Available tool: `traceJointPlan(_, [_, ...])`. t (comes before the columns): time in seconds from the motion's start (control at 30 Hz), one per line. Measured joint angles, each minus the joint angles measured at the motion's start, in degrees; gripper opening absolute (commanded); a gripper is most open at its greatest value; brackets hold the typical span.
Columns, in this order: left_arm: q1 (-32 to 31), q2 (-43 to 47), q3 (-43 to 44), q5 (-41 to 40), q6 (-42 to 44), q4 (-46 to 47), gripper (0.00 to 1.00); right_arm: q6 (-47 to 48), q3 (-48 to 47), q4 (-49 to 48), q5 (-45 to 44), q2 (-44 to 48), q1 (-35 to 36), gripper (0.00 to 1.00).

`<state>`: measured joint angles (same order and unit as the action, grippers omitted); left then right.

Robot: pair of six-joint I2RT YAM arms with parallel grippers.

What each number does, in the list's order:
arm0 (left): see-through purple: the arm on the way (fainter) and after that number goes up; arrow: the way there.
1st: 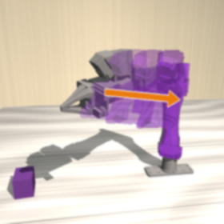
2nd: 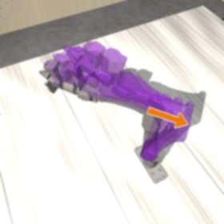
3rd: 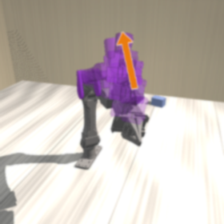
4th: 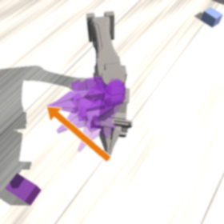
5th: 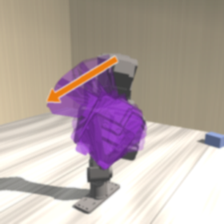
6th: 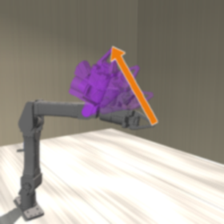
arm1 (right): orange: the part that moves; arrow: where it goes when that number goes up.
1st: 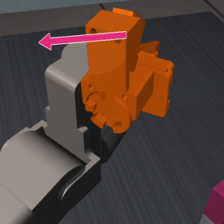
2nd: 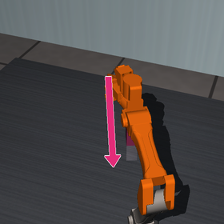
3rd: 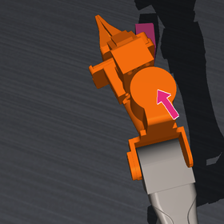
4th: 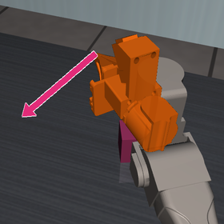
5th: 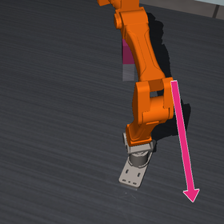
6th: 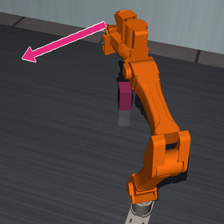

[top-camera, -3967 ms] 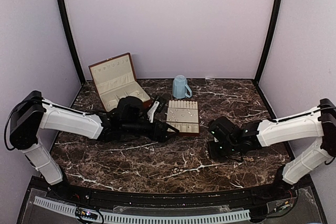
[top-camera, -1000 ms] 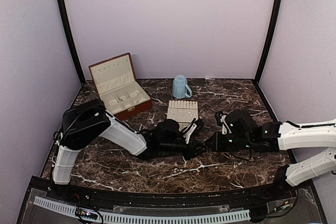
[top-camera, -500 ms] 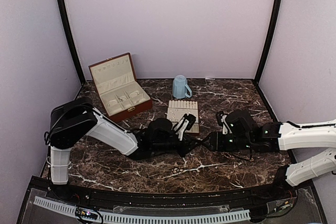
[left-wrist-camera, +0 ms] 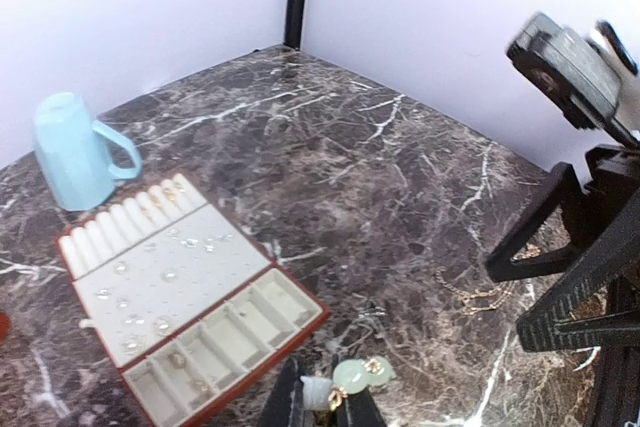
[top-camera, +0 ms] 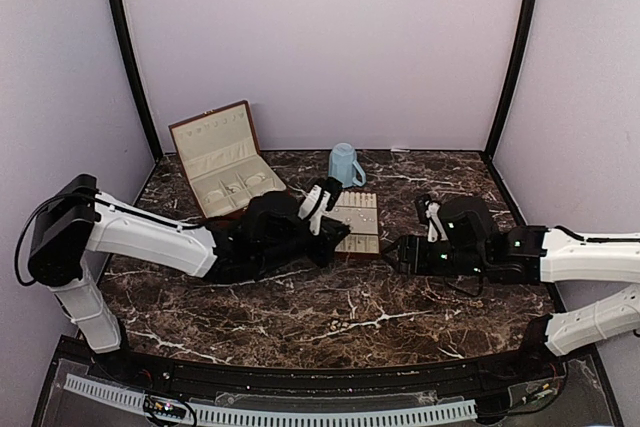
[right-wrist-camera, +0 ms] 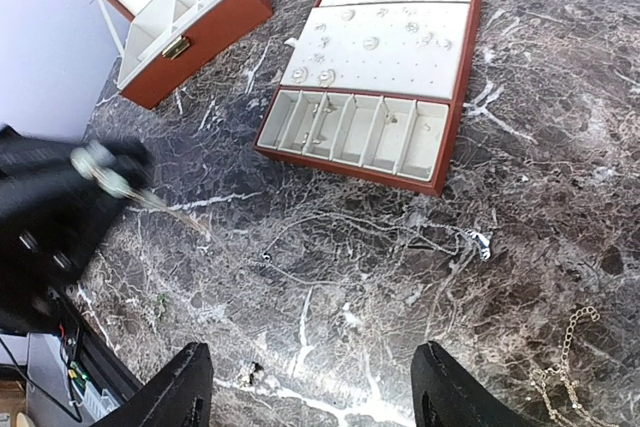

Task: Organize the mixed jewelry
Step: Pass from the right arm to the left, then place the bangle in the larger divider.

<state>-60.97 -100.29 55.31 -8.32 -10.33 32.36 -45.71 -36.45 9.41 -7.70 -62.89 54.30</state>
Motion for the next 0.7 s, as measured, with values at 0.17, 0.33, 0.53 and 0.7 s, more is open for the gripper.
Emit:
traceJointPlan(0.17, [6.6, 7.0, 0.3, -0.8, 3.3, -9.2, 0.09, 0.9, -0.1, -0.2, -1.0, -1.2, -0.2, 0.69])
traceJointPlan(0.33, [13.8, 9.9, 2.1, -0.9, 7.4, -18.1, 0.10, 1.7, -0.1, -0.8, -1.3, -3.1, -0.3, 0.66])
traceJointPlan(0.53, [23.2, 11.2, 4.9, 0.9, 12.3, -27.9, 0.11, 2.1, 0.0, -3.0, -1.1, -3.6, -0.4, 0.66])
traceJointPlan(0.7, [31.3, 9.6, 12.4, 4.8, 14.1, -36.4, 0.11, 2.1, 0.5, -4.3, -1.1, -3.6, -0.4, 0.66])
